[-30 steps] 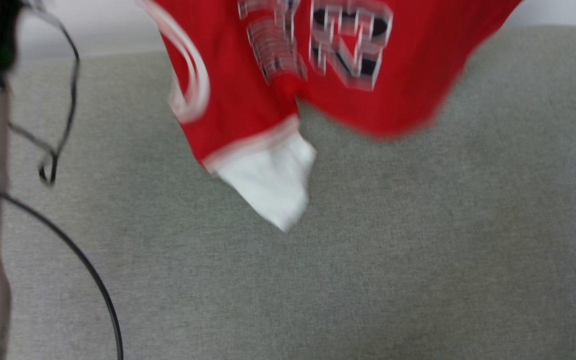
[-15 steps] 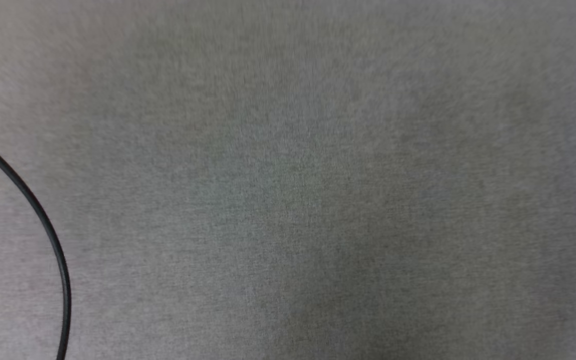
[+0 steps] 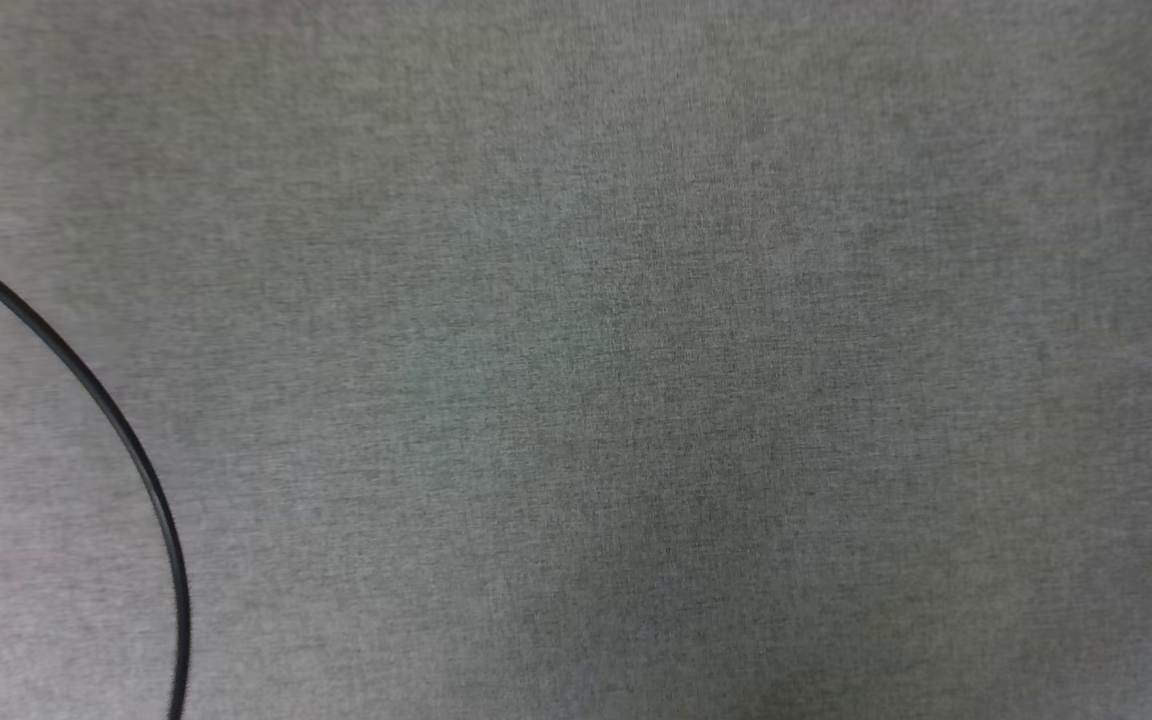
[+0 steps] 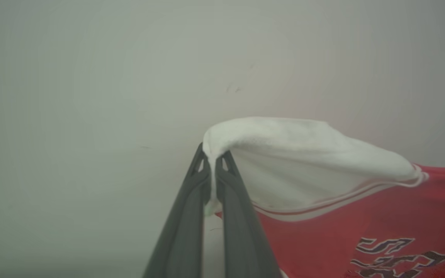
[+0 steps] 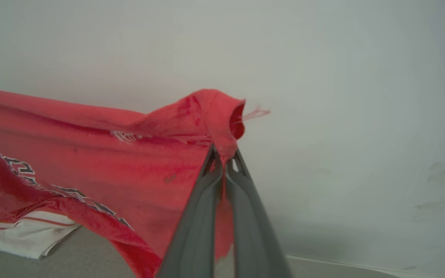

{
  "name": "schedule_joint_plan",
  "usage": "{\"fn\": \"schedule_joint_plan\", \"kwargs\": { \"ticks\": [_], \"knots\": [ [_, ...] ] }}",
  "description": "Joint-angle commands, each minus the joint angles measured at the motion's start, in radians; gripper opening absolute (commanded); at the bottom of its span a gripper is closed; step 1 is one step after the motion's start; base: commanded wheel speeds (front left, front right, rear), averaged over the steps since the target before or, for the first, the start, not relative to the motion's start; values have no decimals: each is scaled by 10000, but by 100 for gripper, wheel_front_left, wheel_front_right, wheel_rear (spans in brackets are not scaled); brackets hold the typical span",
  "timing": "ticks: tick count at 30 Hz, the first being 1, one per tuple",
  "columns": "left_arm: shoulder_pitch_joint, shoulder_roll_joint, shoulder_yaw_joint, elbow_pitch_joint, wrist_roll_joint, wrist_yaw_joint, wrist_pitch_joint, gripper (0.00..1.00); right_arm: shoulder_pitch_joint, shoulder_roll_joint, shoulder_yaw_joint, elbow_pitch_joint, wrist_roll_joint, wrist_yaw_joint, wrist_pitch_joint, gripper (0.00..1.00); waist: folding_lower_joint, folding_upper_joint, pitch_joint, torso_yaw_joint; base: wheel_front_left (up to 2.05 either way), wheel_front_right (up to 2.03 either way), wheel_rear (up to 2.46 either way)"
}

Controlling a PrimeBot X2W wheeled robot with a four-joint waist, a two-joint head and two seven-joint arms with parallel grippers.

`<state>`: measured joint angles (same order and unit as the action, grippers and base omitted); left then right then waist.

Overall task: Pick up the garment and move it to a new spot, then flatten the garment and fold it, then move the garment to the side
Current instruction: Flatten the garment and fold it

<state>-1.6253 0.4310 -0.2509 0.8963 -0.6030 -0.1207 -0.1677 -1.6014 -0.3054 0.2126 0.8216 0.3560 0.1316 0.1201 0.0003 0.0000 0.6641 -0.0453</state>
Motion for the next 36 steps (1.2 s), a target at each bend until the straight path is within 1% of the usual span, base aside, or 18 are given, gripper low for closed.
{"fn": "schedule_joint_plan", "kwargs": {
  "ticks": [1,5,9,11,14,16,18,21,24,28,33,34,36],
  "knots": [
    [552,-3,-31,166,-145,-21,-204,0,472,1,228,160,107,-17,-144,0,-3,0,-301,66,0,0,0],
    [2163,-301,-170,469,-424,-79,-495,0,1896,-8,791,535,525,-17,-351,0,-3,0,-1104,211,0,0,0],
    [4121,-530,-274,416,-847,-94,-766,0,3623,-99,1407,718,995,-17,-692,0,-3,0,-2101,365,0,0,0],
    [5183,-644,-421,134,-957,-87,-856,0,4451,-151,1639,739,1345,-17,-824,0,-3,0,-2587,434,0,0,0],
    [6824,-564,-429,-314,-1081,-89,-939,0,5731,-197,2018,670,1774,-17,-997,0,-3,0,-3287,473,0,0,0],
    [7872,-511,-342,-651,-1094,-90,-975,0,6515,-311,2276,548,2013,-17,-1118,0,-3,0,-3751,499,0,0,0],
    [8858,-625,-171,-1073,-1376,-90,-985,0,7237,-451,2431,365,2273,-17,-1275,0,-3,0,-4144,538,0,0,0],
    [10345,-488,168,-1820,-1528,-49,-992,0,8380,-631,2650,58,2613,-17,-1458,0,-3,0,-4775,578,0,0,0],
    [11883,-497,387,-2696,-1521,249,-994,0,9515,-809,2737,-316,2849,-18,-1624,0,-3,0,-5311,604,0,0,0],
    [13832,-359,622,-3989,-1608,850,-974,0,11010,-1002,2638,-952,3065,-20,-1754,0,-3,0,-5899,618,0,0,0],
    [16195,-232,819,-5685,-1851,1730,-539,0,13053,-1086,1849,-1895,3166,-22,-2050,0,-3,0,-6588,734,0,0,0],
    [16195,-232,819,-5685,-1851,1730,-539,0,13053,-1086,1849,-1895,3166,-22,-2050,0,-3,0,-6588,734,0,0,0],
    [17054,-231,892,-6357,-2033,2019,-262,0,13916,-1023,1396,-2280,3059,-23,-2065,0,-3,0,-6796,782,0,0,0]
  ]
}}
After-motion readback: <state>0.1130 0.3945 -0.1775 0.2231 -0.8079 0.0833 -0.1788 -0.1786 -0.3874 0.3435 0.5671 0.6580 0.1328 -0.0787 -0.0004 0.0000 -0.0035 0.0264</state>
